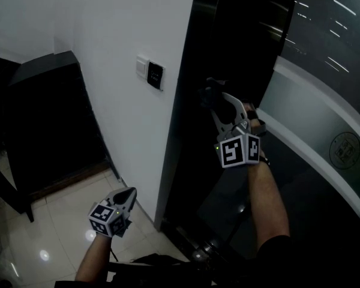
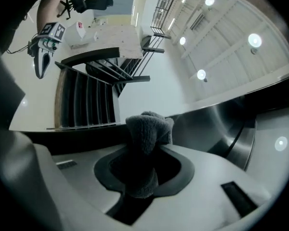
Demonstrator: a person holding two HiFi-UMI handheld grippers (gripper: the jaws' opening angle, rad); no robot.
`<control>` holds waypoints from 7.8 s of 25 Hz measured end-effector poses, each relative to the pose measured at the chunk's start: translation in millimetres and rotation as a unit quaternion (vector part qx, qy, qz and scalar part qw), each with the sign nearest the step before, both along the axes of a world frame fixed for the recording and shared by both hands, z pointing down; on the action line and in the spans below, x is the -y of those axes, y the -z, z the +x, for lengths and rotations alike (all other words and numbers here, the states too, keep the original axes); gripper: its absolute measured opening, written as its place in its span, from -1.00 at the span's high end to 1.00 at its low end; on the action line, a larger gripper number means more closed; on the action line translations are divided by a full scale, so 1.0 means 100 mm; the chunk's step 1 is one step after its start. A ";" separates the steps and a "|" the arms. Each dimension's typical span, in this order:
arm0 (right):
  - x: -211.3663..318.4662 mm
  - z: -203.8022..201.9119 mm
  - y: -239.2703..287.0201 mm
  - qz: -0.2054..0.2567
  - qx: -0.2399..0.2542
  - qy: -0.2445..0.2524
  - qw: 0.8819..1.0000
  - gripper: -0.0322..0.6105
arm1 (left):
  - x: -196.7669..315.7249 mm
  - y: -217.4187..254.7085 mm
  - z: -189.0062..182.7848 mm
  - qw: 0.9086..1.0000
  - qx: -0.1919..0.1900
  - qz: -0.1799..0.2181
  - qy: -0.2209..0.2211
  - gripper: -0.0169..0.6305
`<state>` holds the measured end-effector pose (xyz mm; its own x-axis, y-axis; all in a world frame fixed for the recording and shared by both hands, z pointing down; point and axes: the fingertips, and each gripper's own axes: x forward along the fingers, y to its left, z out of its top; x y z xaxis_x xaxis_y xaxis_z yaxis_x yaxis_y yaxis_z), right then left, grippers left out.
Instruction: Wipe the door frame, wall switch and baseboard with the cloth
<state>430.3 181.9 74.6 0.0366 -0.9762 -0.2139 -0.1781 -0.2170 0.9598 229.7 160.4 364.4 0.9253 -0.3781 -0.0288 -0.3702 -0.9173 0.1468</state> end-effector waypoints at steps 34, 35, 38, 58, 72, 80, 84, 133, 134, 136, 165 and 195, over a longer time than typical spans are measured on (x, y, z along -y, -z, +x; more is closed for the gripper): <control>0.05 0.07 -1.51 -0.048 0.047 -0.005 0.998 0.61 | 0.05 -0.30 -0.10 0.999 0.023 -0.036 0.013 0.94; 0.05 0.07 -1.55 -0.050 0.050 -0.005 0.997 0.61 | 0.05 -0.32 -0.11 0.999 0.025 -0.038 0.014 0.94; 0.05 0.06 -1.66 -0.052 0.056 -0.005 0.997 0.60 | 0.05 -0.37 -0.15 0.998 0.026 -0.048 0.018 0.94; 0.04 0.05 -2.73 -0.157 0.093 0.003 0.983 0.60 | 0.08 -0.56 -0.10 0.997 0.030 -0.076 0.012 0.94; 0.02 0.05 -3.43 -0.220 0.105 0.007 0.970 0.60 | 0.12 -0.66 -0.11 0.995 0.052 -0.084 0.015 0.94; 0.00 0.01 -3.83 -0.262 0.107 0.006 0.959 0.60 | 0.10 -0.66 -0.22 0.995 0.055 -0.081 0.026 0.94; -0.06 -0.05 -4.07 -0.312 0.082 0.013 0.947 0.61 | 0.10 -0.63 -0.18 0.996 0.048 -0.075 0.021 0.94; 0.16 1.02 -1.66 -0.093 0.051 -0.083 0.991 0.61 | 0.10 -0.50 -0.05 0.997 0.042 -0.057 -0.012 0.94; 0.17 1.02 -1.72 -0.094 0.055 -0.084 0.990 0.61 | 0.10 -0.50 -0.05 0.997 0.044 -0.058 -0.012 0.94; 0.17 1.02 -1.83 -0.100 0.058 -0.085 0.990 0.61 | 0.11 -0.50 -0.04 0.997 0.047 -0.059 -0.013 0.94; 0.15 1.07 -3.18 -0.180 0.086 -0.053 0.979 0.60 | 0.18 -0.65 0.02 0.995 0.091 -0.051 -0.006 0.94; -0.12 0.78 -4.26 -0.327 0.258 -0.048 0.908 0.61 | -0.08 -0.69 -0.32 0.994 0.071 -0.060 0.058 0.94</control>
<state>508.1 194.2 500.5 0.0588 -0.8749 0.4807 -0.6511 0.3314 0.6828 197.4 168.8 433.2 0.8670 -0.4748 0.1509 -0.4968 -0.8466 0.1908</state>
